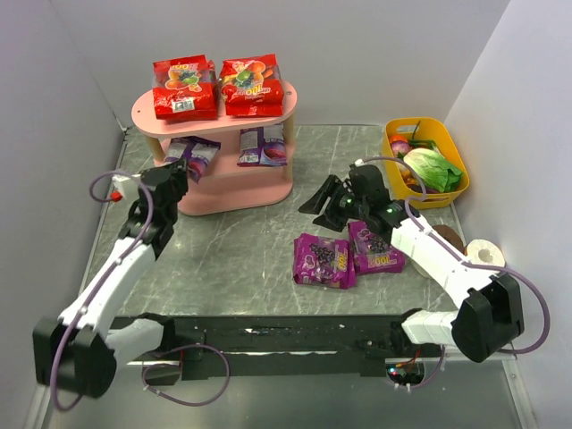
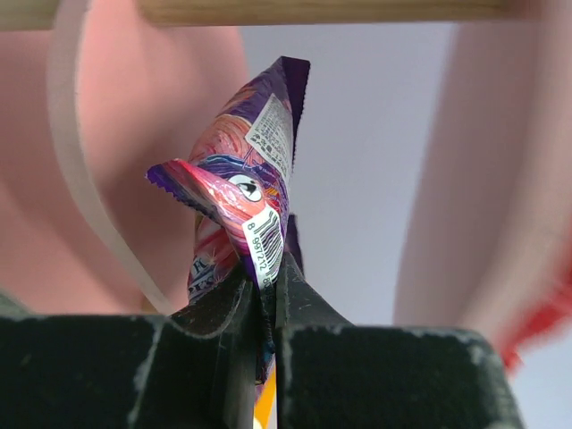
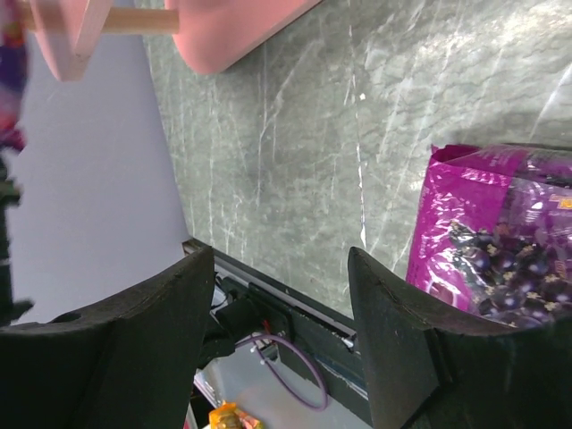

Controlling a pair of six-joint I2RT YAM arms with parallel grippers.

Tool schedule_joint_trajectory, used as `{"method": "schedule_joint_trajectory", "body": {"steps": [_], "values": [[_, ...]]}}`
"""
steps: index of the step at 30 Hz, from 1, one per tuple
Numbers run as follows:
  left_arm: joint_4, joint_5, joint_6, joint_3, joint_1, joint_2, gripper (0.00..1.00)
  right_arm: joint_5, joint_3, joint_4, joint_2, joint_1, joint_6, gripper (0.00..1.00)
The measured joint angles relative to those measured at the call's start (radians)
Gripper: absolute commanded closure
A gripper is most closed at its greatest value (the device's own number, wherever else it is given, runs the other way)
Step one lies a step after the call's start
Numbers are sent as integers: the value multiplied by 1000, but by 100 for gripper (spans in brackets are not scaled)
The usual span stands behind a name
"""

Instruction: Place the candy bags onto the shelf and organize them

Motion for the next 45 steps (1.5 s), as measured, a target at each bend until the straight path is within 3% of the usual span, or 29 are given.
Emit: {"method": "schedule_joint_trajectory", "body": {"steps": [5,12,19,27,33,41,45], "values": [[53,-21,-86,14,0,145,98,-9,-13,-8,-14,-30,-9,32],[104,-45,-201,50,-4,240,82,-14,-37,-18,-45,-54,-22,32],[131,-40,-261,63,-30,284,74,-17,-47,-26,-50,-68,-26,32],[134,-32,-282,62,-63,283,47,-21,-73,-25,-60,-69,-24,32],[130,-9,-269,60,-65,262,38,-23,-97,-22,-68,-69,-17,32],[57,27,-211,52,-67,180,39,-23,-121,-14,-89,-69,2,32],[-6,40,-169,39,-67,105,57,-23,-130,-6,-90,-69,6,33]]}}
